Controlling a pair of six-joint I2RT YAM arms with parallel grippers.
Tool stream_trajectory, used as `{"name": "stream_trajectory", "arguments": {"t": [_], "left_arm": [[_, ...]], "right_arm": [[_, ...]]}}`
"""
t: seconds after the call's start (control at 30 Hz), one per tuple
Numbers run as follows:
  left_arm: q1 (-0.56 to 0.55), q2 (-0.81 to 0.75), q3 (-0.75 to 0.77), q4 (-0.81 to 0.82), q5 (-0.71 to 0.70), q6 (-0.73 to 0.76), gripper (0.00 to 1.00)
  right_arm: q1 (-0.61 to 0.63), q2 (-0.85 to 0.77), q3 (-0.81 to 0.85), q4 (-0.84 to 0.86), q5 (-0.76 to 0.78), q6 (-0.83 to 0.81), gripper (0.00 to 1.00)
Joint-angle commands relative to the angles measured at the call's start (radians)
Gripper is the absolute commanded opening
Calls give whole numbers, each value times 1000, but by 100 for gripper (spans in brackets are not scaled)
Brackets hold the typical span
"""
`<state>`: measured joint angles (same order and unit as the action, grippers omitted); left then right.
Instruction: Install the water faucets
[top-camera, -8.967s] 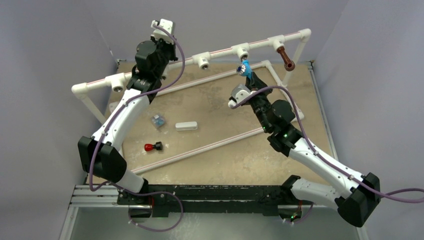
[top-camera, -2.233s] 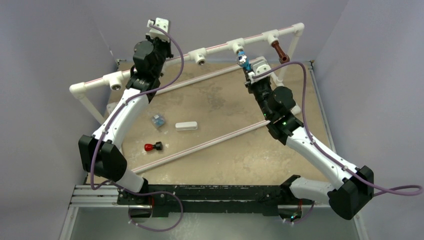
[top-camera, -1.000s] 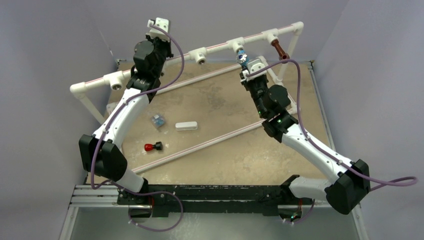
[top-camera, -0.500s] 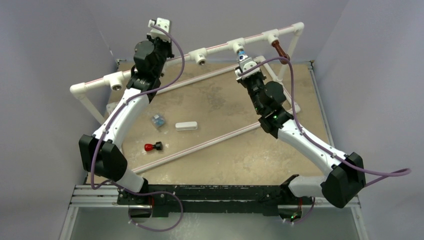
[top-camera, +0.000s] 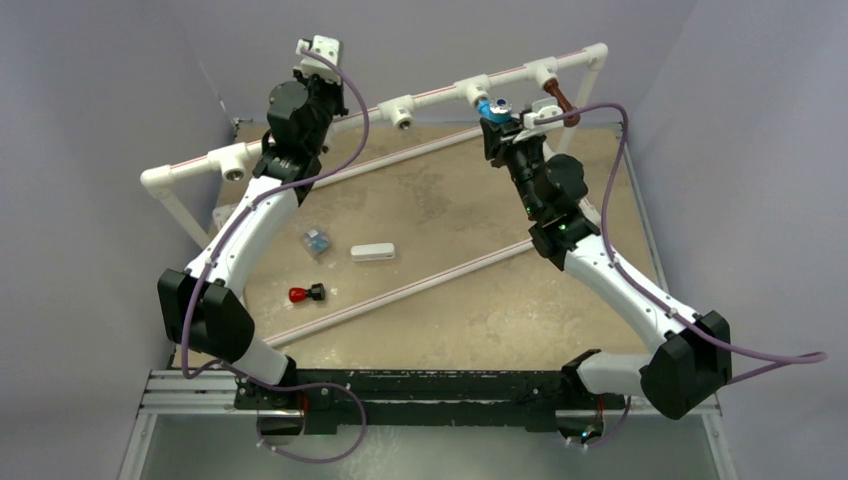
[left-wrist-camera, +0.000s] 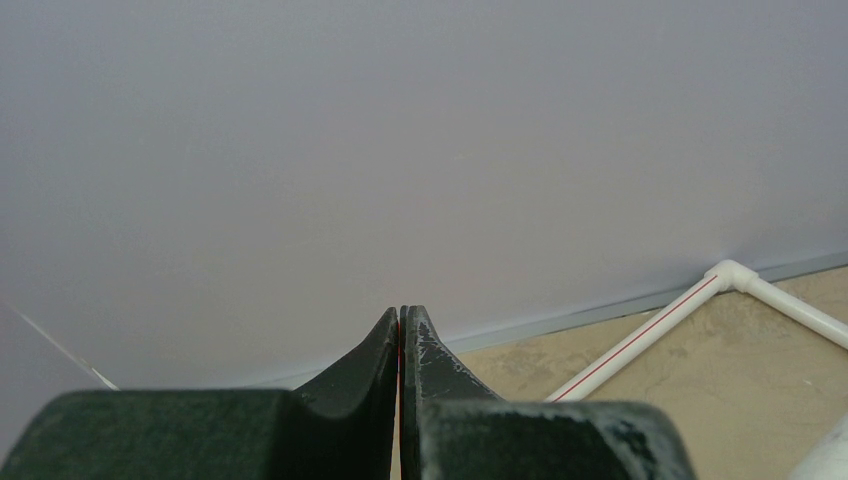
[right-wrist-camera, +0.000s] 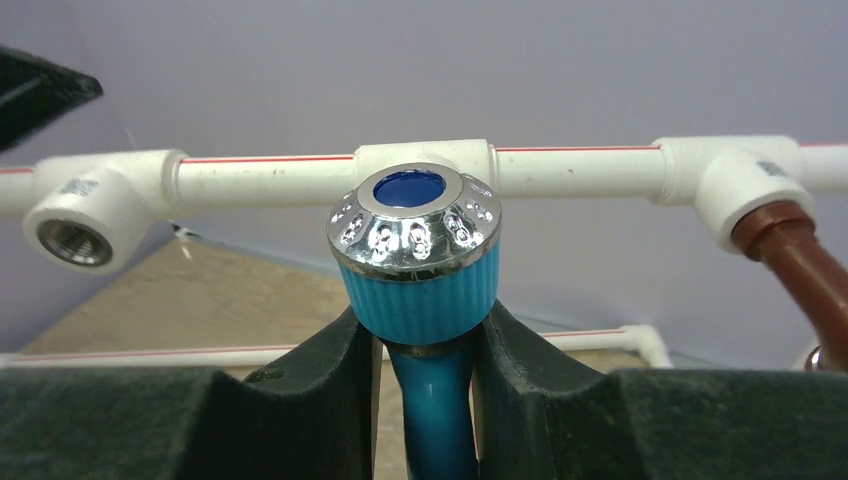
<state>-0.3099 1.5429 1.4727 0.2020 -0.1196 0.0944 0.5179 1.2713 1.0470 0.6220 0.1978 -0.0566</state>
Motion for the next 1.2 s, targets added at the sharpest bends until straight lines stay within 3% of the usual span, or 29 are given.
{"name": "stream_trajectory", "arguments": {"t": [0.0, 0.27, 0.53, 0.97, 1.03, 1.17], "left_arm": [[-23, 36, -35, -147, 54, 8, 0], [-23, 32, -35, -147, 57, 6, 0], [-23, 31, -35, -148, 59, 5, 0], [-23, 28, -35, -148, 64, 2, 0], [-23, 27, -35, -149, 64, 1, 0], [-23, 25, -35, -150, 69, -2, 0]], "right_arm": [[-49, -15, 71, 54, -33, 276, 0], [-56, 3, 57, 48, -56, 423, 0], [-68, -2, 3, 117, -72, 769, 0], [-99, 7, 23, 75, -80, 1312, 0], [-98, 5, 13, 83, -84, 1367, 7], [-99, 10, 0, 112, -110, 1440, 5]]}}
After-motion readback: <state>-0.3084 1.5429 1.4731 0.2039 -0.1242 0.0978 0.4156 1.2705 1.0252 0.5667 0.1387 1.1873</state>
